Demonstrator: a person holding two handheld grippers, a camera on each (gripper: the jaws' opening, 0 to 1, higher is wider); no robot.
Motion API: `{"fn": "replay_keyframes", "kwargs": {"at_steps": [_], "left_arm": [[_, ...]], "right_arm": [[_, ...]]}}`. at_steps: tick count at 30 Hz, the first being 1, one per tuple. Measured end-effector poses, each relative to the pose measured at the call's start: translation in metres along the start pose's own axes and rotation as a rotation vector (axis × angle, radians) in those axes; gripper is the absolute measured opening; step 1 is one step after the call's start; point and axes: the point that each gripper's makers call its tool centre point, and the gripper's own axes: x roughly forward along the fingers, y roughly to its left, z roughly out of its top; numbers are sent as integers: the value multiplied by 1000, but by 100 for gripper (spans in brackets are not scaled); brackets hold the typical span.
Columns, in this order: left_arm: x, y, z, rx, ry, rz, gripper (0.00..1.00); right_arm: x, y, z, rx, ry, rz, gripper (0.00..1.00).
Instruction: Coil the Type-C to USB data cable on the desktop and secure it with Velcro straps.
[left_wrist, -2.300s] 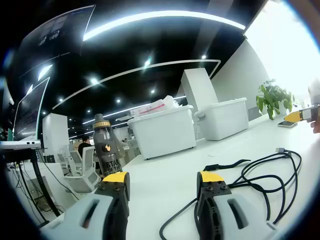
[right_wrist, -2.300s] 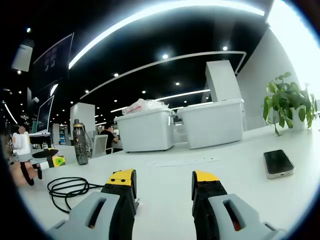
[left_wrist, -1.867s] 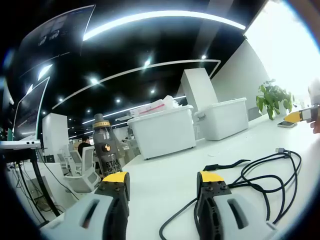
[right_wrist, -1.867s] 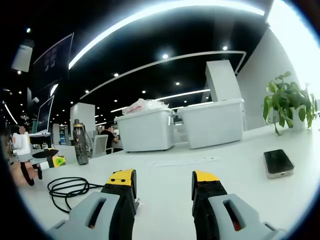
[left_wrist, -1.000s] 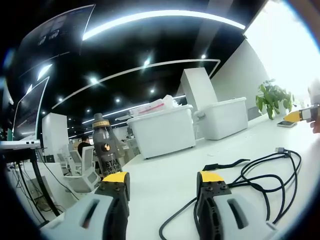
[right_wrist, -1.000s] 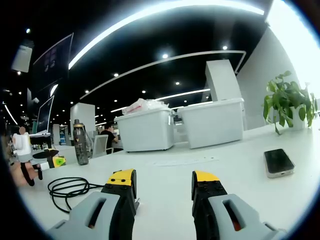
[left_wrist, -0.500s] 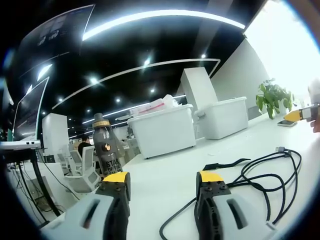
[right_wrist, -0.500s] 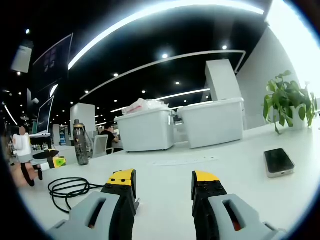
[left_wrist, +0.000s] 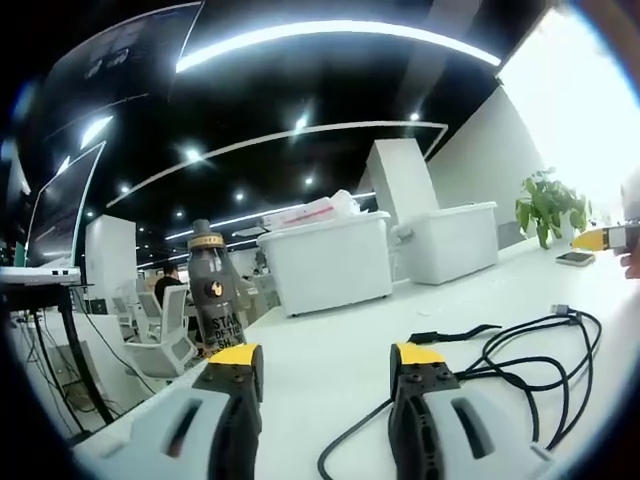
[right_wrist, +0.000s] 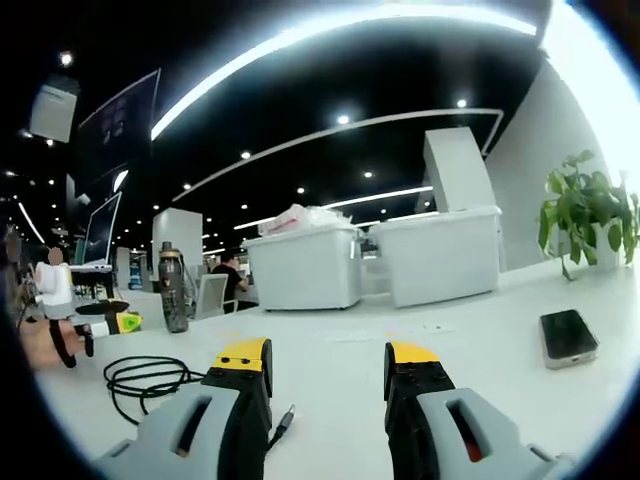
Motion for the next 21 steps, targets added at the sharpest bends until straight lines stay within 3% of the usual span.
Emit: {"fn": "replay_keyframes", "kwargs": {"at_steps": [4,7,10,13,18,21], "left_arm": [[2,-3,-2,0,-4,-12,52],[5,-4,0,7,-19,-20,52],[10,5,9,37,-76,-2,52],[16,9,11,85,-106,-10,52],[22,9,5,252,-98,-29,53],[20,10,9,185,-109,-29,52]], "right_arm": [[2,25,13,-10,-50,120,43],[6,49,12,74,-10,233,35],[11,76,-6,107,112,347,33],[14,112,-37,94,278,468,33],[26,165,-72,-19,394,579,32],[39,179,-84,-24,437,580,32]]}}
